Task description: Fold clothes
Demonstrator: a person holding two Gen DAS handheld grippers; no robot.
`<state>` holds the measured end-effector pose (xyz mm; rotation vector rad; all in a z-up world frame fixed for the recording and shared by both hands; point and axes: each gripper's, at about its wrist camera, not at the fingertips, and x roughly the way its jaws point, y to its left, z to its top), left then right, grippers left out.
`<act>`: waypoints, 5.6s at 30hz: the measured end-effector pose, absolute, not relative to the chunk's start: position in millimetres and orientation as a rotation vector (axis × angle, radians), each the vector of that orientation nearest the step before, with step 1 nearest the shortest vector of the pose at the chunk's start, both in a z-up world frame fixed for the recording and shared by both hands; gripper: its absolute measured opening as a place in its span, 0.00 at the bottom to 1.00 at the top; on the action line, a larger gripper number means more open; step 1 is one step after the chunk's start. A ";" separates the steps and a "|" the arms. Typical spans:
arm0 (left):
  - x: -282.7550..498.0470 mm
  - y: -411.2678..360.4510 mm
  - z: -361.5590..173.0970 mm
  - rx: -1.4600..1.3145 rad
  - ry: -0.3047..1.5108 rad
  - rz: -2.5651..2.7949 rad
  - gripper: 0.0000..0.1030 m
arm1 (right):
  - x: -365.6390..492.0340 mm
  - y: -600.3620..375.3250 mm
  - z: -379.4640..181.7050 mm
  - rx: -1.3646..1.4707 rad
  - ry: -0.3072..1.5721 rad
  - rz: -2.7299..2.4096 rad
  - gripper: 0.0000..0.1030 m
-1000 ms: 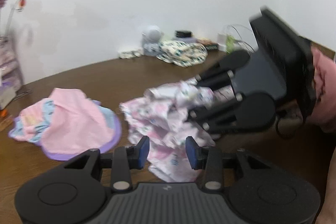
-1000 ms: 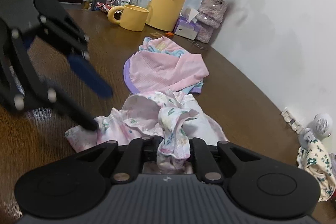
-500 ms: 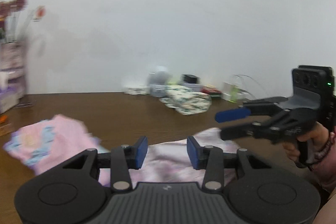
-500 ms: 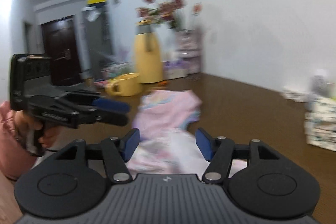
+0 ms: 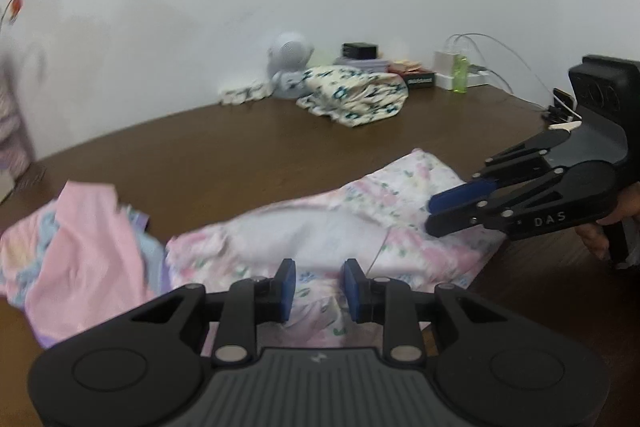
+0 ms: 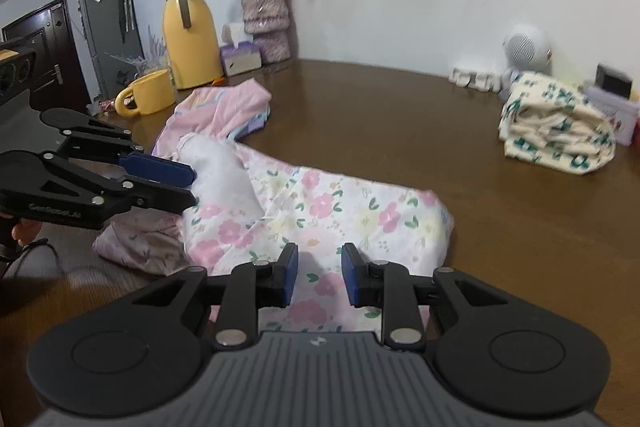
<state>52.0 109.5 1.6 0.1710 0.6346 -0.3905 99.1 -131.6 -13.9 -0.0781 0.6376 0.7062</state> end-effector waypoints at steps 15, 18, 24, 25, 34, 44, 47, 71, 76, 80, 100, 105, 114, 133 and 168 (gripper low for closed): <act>82.7 139.7 18.8 0.165 0.658 -0.456 0.30 | 104.9 -145.3 -14.8 0.016 0.644 0.739 0.25; 93.4 141.6 20.4 0.195 0.652 -0.495 0.30 | 104.8 -143.5 -16.0 0.012 0.649 0.743 0.25; 102.9 144.0 27.5 0.187 0.611 -0.665 0.28 | 103.4 -139.6 -18.4 0.002 0.657 0.749 0.27; 103.7 142.5 28.6 0.191 0.608 -0.683 0.28 | 103.1 -139.2 -18.7 0.001 0.658 0.751 0.27; 100.2 139.8 38.3 0.130 0.640 -0.692 0.00 | 103.6 -138.2 -19.6 0.001 0.666 0.755 0.27; 86.8 149.4 51.6 0.003 0.676 -0.645 0.09 | 102.4 -137.0 -20.9 -0.008 0.668 0.753 0.27; 98.1 145.7 41.9 0.038 0.733 -0.584 0.27 | 101.7 -136.8 -20.5 -0.010 0.667 0.753 0.27; 87.1 164.1 65.6 -0.143 0.701 -0.655 0.02 | 100.9 -135.0 -20.7 -0.014 0.671 0.759 0.30; 78.0 156.9 69.0 -0.074 0.677 -0.641 0.02 | 100.4 -134.0 -20.8 -0.025 0.667 0.756 0.30; 75.0 152.8 56.5 -0.006 0.727 -0.566 0.03 | 99.7 -133.3 -20.7 -0.034 0.664 0.753 0.30; 56.5 158.1 28.1 -0.017 0.814 -0.588 0.08 | 98.4 -131.9 -20.6 -0.039 0.661 0.756 0.32; 40.8 144.0 59.0 0.124 0.638 -0.591 0.00 | 98.9 -132.2 -20.4 -0.035 0.662 0.759 0.33; 15.4 95.4 54.3 0.802 0.391 -0.642 0.00 | 97.4 -132.0 -18.0 -0.036 0.656 0.765 0.35; 25.9 121.2 59.7 0.527 0.414 -0.704 0.01 | 96.5 -9.7 23.8 -0.470 0.573 1.025 0.66; 48.0 141.7 -4.4 -0.004 0.692 -0.396 0.08 | 59.9 -92.2 35.5 -0.228 0.494 0.935 0.61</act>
